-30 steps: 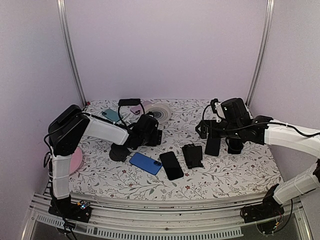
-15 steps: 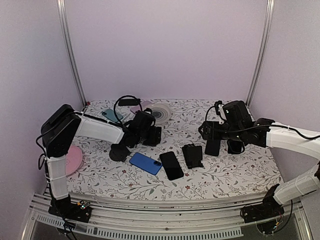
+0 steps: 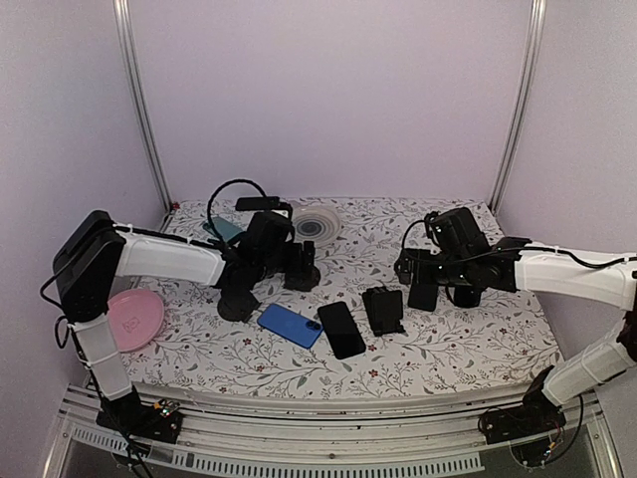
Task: Place the phone on the phone stand
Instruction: Pick up the phone at the center of the board.
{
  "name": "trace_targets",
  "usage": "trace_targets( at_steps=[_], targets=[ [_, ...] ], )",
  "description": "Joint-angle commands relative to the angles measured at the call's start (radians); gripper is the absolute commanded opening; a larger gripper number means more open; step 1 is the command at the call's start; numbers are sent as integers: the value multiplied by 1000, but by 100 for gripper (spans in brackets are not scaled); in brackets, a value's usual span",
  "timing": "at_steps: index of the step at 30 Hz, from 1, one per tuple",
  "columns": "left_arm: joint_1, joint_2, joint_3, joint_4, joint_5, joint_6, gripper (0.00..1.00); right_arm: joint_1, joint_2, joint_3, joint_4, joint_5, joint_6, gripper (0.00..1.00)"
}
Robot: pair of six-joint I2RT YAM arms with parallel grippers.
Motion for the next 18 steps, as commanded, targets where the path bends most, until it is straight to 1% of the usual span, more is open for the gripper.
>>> trace_targets(
  at_steps=[1,6,13,17,18],
  targets=[
    [-11,-69,-41,16,0,-13,97,-9,52,38,-29,51,60,99],
    [-19,-132,-76,15,-11,-18,97,-21,128,82,-61,65,111,99],
    [-21,-184,-106,4,-26,-20,97,-57,194,121,-75,103,200,100],
    [-22,-203,-121,3,-32,-21,97,-80,256,163,-93,100,224,97],
    [-22,-206,-124,2,-32,-23,97,-87,277,177,-99,101,227,94]
  ],
)
